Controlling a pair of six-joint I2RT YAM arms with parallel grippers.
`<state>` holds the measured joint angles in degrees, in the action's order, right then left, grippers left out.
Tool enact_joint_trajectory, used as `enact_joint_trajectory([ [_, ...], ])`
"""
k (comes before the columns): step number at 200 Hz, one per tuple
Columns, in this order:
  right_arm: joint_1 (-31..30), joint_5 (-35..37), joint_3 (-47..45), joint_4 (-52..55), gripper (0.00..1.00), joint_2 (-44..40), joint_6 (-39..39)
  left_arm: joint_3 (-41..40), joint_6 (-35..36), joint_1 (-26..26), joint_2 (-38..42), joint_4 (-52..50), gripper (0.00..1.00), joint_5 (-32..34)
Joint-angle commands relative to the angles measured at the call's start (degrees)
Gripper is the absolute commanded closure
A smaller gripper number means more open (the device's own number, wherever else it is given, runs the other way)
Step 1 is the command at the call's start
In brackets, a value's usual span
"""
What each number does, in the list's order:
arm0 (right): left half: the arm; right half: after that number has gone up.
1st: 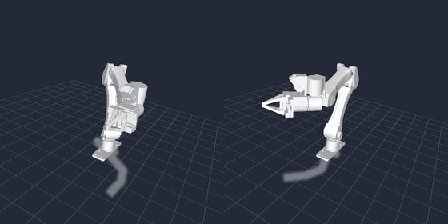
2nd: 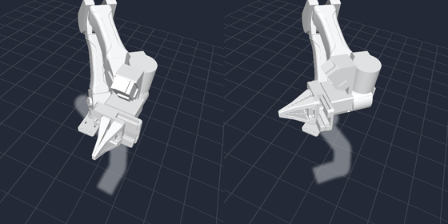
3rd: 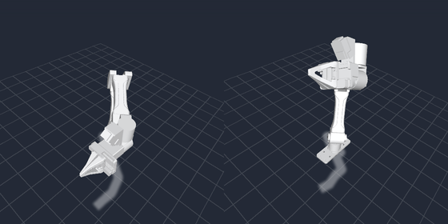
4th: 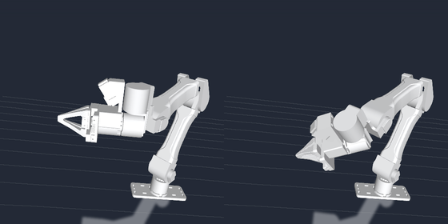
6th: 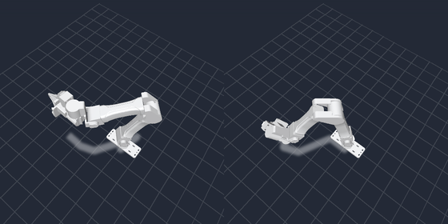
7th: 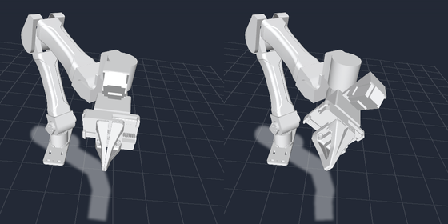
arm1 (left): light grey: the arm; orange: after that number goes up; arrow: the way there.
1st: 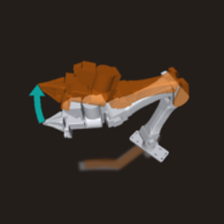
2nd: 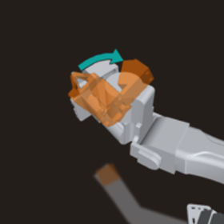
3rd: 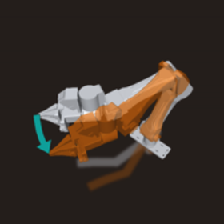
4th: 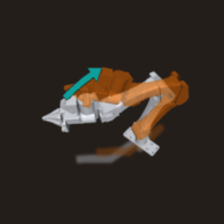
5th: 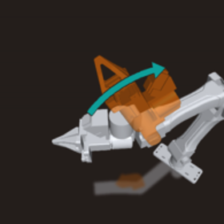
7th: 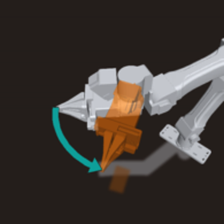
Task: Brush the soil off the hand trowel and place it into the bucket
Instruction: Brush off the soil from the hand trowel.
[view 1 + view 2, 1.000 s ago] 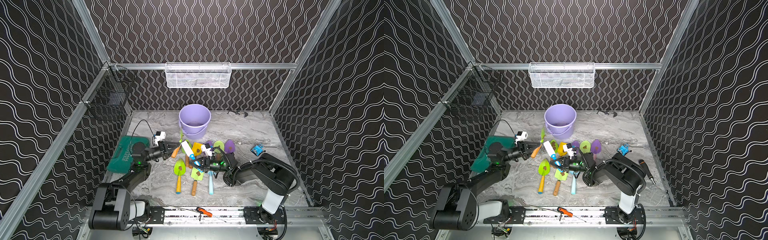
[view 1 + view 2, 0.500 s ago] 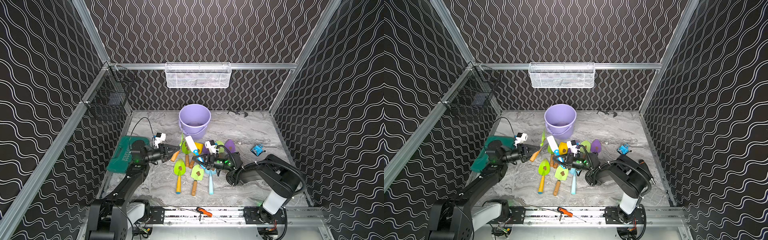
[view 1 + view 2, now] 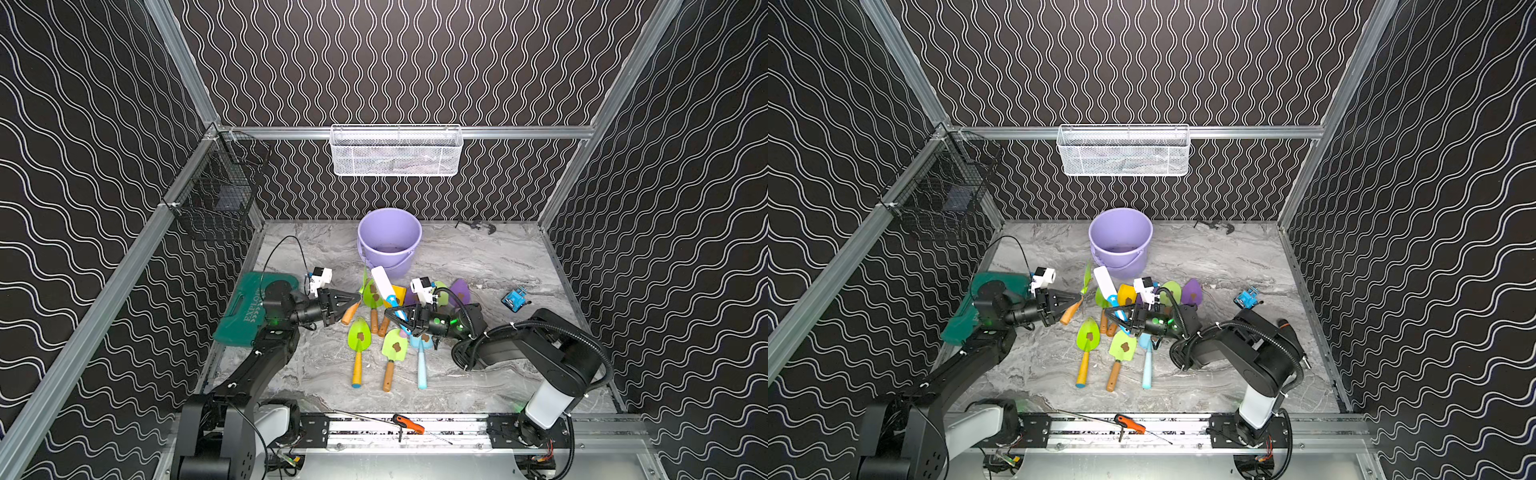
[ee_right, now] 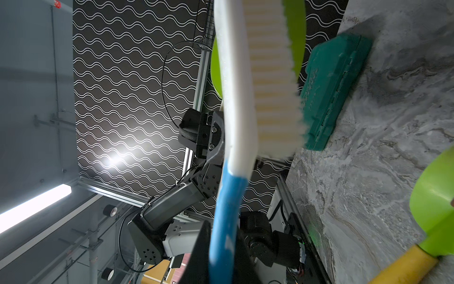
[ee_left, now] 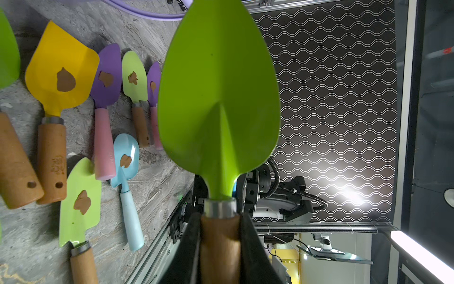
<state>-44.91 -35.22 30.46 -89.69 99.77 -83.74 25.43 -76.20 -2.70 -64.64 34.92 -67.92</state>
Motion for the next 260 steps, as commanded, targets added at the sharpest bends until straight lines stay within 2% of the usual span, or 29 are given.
enact_joint_trajectory([
  [1,-0.6,-0.6,0.9,-6.7,1.00,0.3,-0.4,-0.2,1.1,0.0,0.0,2.2,1.00,-0.5],
  [42,-2.8,-1.2,2.2,-9.1,1.00,4.3,-1.2,-0.1,0.5,0.0,0.1,2.9,1.00,-0.5],
  [80,-4.1,0.5,0.5,-9.1,1.00,6.2,-1.4,1.0,2.8,0.0,0.8,-0.8,1.00,-0.8],
  [99,-3.5,0.8,-0.8,-9.0,1.00,5.6,-1.1,1.7,5.3,0.0,1.2,-4.4,1.00,-0.7],
  [140,-0.1,1.1,-2.9,-9.1,1.00,3.3,-1.8,1.0,3.7,0.0,0.6,-1.5,1.00,-0.7],
  [162,1.1,0.4,-2.5,-3.9,1.00,0.0,-1.1,2.6,9.4,0.0,1.0,-9.6,1.00,-0.1],
  [169,1.1,0.4,-2.3,-1.1,1.00,-0.8,-0.2,4.0,13.4,0.0,1.4,-14.3,1.00,0.7],
  [189,1.1,1.0,-2.5,9.0,1.00,-2.7,2.8,13.0,34.2,0.0,2.1,-42.8,1.00,6.4],
  [200,1.1,1.4,-3.0,10.3,1.00,-3.4,4.1,17.3,42.0,0.0,1.7,-55.1,1.00,11.0],
  [226,0.7,0.8,-2.3,4.4,1.00,-2.6,2.5,15.5,38.2,0.0,2.4,-49.9,1.00,8.3],
  [236,0.5,0.9,-1.9,2.7,1.00,-2.5,2.1,15.4,38.7,0.0,2.3,-50.3,1.00,8.0],
  [260,0.4,1.1,-1.0,2.5,1.00,-3.1,2.7,13.6,35.5,0.0,3.1,-45.7,1.00,5.9],
])
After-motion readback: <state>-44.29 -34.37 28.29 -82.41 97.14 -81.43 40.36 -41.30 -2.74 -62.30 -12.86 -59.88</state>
